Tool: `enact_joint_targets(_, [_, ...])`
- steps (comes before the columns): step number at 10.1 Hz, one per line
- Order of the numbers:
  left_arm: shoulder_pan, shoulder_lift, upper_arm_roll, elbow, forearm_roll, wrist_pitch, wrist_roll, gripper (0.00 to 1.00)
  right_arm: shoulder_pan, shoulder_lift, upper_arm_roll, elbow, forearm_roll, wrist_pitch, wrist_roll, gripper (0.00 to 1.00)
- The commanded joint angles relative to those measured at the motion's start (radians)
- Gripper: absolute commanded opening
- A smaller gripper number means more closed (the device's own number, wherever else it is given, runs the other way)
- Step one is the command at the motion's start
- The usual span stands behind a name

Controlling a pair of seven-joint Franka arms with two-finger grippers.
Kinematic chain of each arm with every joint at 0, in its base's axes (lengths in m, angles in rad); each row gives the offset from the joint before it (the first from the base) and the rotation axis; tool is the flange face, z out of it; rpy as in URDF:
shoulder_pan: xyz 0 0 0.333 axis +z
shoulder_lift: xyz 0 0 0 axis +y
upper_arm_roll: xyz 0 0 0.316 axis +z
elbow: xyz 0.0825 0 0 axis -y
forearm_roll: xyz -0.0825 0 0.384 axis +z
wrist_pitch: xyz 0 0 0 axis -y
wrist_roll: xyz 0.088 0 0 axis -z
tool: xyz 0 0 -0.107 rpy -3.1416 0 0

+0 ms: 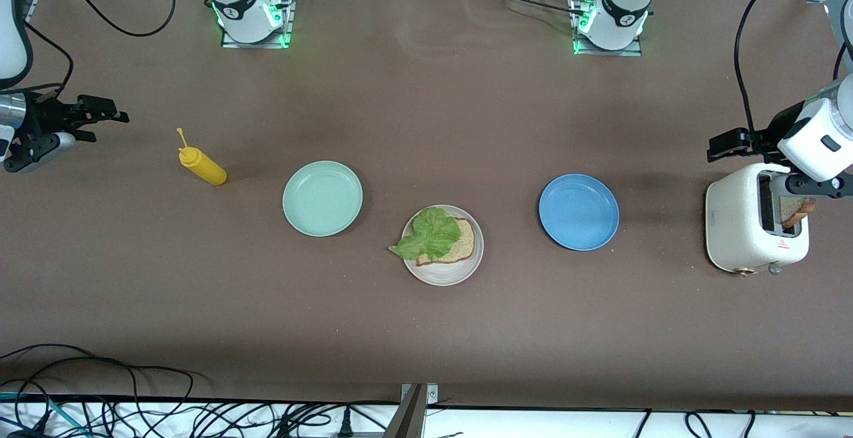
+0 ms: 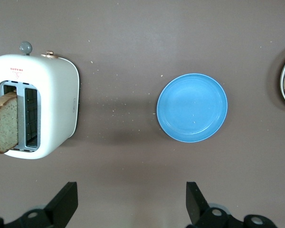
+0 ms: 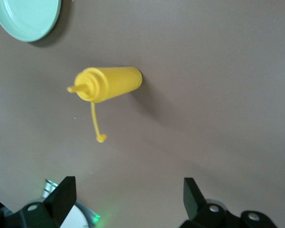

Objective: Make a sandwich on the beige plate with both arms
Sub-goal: 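Move the right gripper toward the yellow mustard bottle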

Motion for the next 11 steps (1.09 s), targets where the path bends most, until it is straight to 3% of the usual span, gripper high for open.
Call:
enact_joint_targets(1, [-0.006,-0.002,0.0,0.006,0.02,0.003,-0.001,1.0,-0.051,0.063,0.008,0.001,0.05,0.072,-0.239,1.0])
enact_joint_targets(4, [-0.004,0.0,0.0,0.006,0.02,0.005,0.001,1.0,-0.097,0.198,0.008,0.018,0.255,0.176,-0.635,1.0])
enact_joint_targets(7, [-0.006,0.006,0.0,0.004,0.02,0.015,-0.001,1.0,-0.099,0.281,0.008,0.03,0.405,0.179,-0.983,1.0])
enact_joint_targets(11, [-0.006,0.006,0.0,0.003,0.018,0.015,-0.001,1.0,-0.1,0.348,0.012,0.027,0.53,0.166,-1.342,1.0])
